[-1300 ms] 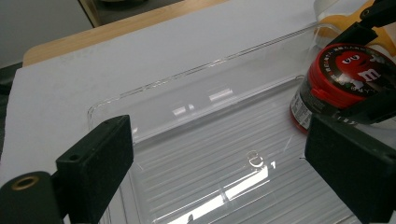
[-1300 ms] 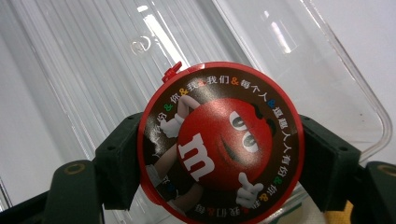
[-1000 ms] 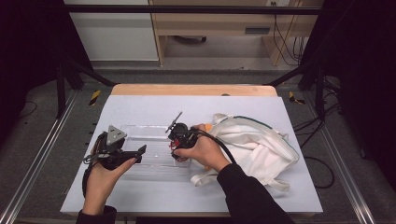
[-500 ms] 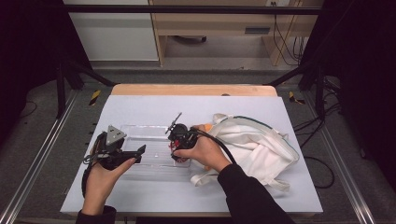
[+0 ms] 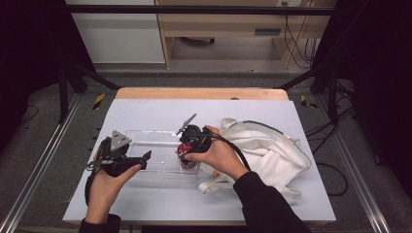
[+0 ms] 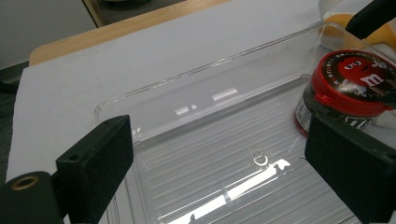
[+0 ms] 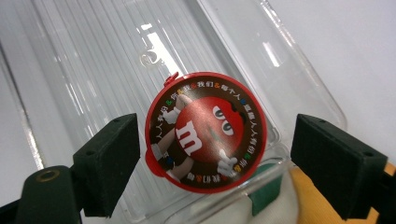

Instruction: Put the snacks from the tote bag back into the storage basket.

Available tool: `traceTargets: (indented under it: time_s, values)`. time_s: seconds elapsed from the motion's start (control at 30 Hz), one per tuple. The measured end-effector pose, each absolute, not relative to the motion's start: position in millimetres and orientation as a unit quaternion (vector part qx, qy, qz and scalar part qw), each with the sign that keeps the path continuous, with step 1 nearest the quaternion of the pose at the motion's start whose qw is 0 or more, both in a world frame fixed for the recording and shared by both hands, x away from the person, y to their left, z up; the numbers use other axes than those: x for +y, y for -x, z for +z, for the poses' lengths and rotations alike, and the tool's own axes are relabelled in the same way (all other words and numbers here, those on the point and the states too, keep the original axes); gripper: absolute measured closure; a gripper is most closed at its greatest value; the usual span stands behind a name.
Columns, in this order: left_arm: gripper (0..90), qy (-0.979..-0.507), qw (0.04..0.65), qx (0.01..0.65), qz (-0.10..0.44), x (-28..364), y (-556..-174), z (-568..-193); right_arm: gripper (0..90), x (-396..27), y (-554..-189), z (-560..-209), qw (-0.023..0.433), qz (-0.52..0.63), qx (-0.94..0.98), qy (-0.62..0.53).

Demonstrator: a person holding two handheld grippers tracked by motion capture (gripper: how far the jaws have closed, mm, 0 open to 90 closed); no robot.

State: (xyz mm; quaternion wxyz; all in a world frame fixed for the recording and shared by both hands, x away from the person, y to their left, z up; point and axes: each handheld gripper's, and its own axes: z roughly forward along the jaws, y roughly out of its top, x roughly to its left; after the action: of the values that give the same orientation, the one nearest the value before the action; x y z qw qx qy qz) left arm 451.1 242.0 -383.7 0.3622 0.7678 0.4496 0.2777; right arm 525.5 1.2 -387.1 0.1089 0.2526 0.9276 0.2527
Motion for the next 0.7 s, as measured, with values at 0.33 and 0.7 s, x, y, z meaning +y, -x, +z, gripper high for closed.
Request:
traceTargets:
  time_s: [0.33,0.7]
  values:
    - [7.6,-0.767,0.362,0.451,0.279,242.5,-451.0,-383.0,15.2,-23.8,-518.1,-363.8,0.126,0.296,0.909,-0.264]
    - [7.3,-0.767,0.361,0.450,0.281,240.4,-451.0,-382.3,12.6,-46.2,-506.2,-350.7,0.139,0.318,0.897,-0.273]
